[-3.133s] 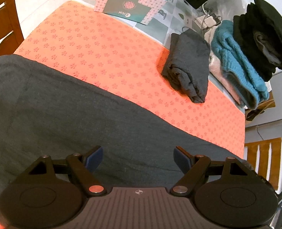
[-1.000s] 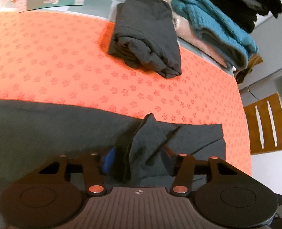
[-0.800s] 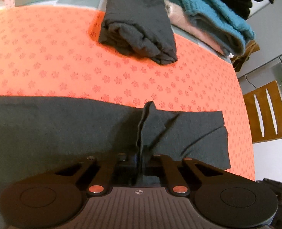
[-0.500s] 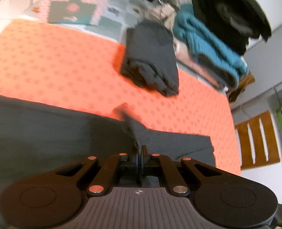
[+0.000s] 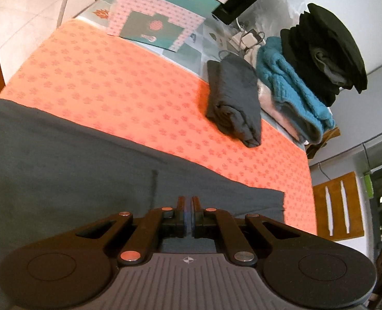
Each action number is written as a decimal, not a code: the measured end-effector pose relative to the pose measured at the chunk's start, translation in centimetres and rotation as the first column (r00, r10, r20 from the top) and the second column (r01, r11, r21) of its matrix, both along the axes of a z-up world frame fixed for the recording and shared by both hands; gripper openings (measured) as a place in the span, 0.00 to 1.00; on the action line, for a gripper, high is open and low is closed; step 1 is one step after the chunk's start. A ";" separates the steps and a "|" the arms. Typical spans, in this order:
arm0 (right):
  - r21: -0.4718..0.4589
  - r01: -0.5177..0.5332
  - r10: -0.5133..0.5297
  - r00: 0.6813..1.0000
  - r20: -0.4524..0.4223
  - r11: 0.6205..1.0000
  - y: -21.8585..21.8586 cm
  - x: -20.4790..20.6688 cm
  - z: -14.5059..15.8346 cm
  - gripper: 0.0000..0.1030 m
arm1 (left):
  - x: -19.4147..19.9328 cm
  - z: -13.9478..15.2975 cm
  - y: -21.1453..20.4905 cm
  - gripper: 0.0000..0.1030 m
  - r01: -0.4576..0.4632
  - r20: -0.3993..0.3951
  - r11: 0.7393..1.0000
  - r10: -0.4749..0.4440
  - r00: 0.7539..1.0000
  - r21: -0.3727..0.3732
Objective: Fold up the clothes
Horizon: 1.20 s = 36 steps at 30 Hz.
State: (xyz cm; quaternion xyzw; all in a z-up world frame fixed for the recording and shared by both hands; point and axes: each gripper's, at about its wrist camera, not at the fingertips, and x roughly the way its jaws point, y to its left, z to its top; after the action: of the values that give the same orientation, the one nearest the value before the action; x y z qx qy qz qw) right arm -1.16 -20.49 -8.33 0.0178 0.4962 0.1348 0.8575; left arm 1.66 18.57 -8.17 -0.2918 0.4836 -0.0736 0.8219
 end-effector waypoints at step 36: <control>-0.026 0.025 -0.026 0.999 -0.033 0.999 -0.8 -0.2 -0.8 0.33 | 1.4 -2.3 -4.4 0.07 0.063 0.031 0.966 -0.073 0.997 0.249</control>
State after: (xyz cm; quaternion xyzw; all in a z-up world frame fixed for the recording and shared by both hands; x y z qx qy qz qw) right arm -1.31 -21.32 -9.09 0.0153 0.5117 0.1171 0.8510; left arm 3.06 14.16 -10.48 -0.1685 0.4823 -0.0463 0.8584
